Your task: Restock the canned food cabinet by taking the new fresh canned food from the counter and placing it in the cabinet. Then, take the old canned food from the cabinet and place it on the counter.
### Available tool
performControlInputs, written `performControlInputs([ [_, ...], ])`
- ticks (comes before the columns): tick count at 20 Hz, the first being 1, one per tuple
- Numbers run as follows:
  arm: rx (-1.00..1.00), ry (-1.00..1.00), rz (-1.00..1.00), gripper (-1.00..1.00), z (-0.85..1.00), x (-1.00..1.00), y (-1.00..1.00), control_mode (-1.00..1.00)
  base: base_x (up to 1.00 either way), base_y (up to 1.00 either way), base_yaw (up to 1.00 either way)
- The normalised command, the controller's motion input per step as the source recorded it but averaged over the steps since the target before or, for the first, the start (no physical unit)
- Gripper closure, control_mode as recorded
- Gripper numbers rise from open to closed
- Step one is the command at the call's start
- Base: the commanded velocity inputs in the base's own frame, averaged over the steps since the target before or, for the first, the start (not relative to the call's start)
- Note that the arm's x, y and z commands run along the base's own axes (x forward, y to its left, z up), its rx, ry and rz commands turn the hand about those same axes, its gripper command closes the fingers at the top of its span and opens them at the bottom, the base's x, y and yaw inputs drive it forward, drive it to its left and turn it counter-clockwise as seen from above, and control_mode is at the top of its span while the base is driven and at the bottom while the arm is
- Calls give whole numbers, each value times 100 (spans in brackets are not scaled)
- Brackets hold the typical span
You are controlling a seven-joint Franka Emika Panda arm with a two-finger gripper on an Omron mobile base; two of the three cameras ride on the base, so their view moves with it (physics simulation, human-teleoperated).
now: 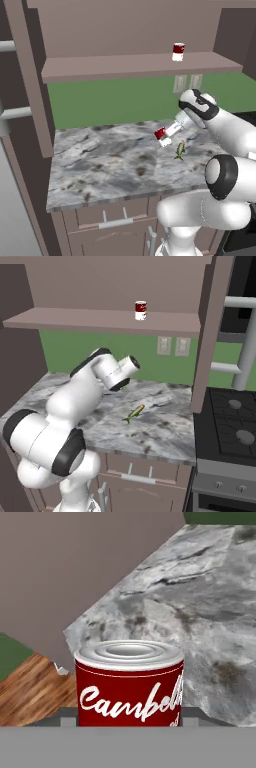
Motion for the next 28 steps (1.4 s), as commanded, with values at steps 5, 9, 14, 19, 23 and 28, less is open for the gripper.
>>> performControlInputs([
  [5, 35, -12, 16, 100, -97, 1, 81, -100, 0, 0, 0],
  [9, 27, -23, 10, 100, -63, 22, 55, -100, 0, 0, 0],
  [14, 3, -22, 6, 100, -52, 44, 14, -100, 0, 0, 0],
  [19, 0, -6, 0, -100, -8, 11, 0, -100, 0, 0, 0],
  [23, 0, 0, 0, -100, 63, 0, 0, -100, 0, 0, 0],
  [28, 0, 0, 0, -100, 100, -3, 1, -100, 0, 0, 0],
])
